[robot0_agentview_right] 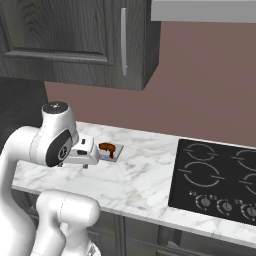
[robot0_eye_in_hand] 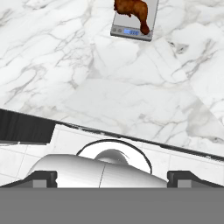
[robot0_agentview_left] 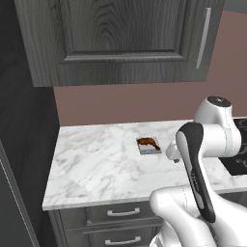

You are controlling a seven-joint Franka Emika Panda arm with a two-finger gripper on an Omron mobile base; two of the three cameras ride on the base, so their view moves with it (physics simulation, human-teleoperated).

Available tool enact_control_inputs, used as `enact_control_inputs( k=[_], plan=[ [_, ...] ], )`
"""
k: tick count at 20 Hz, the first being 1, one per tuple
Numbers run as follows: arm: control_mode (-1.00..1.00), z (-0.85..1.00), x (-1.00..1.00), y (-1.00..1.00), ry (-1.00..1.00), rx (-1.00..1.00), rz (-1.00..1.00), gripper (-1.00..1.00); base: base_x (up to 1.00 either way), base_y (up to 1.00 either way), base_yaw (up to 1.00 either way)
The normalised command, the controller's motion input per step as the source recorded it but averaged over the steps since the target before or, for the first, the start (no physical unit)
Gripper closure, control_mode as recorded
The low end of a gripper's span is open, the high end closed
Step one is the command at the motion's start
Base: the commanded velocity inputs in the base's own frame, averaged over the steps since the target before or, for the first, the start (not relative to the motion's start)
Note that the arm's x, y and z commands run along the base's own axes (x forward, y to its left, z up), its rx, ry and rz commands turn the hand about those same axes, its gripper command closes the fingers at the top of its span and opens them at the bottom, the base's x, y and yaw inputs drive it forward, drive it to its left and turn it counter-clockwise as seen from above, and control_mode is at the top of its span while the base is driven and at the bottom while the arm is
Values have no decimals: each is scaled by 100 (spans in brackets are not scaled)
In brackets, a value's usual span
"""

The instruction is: Take the chicken drumstick from the fridge and place it on the digital scale on the counter by the fridge. Wait a few seconds for a reading, then move it to the plate on the dining counter.

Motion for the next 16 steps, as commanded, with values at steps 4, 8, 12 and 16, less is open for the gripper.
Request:
enact_control_inputs(
  k=[4, 8, 12, 16],
  plan=[
    [-100, 0, 0, 0, 0, 0, 0, -100, 0, 0, 0],
    [-100, 0, 0, 0, 0, 0, 0, -100, 0, 0, 0],
    [-100, 0, 0, 0, 0, 0, 0, -100, 0, 0, 0],
    [-100, 0, 0, 0, 0, 0, 0, -100, 0, 0, 0]
  ],
)
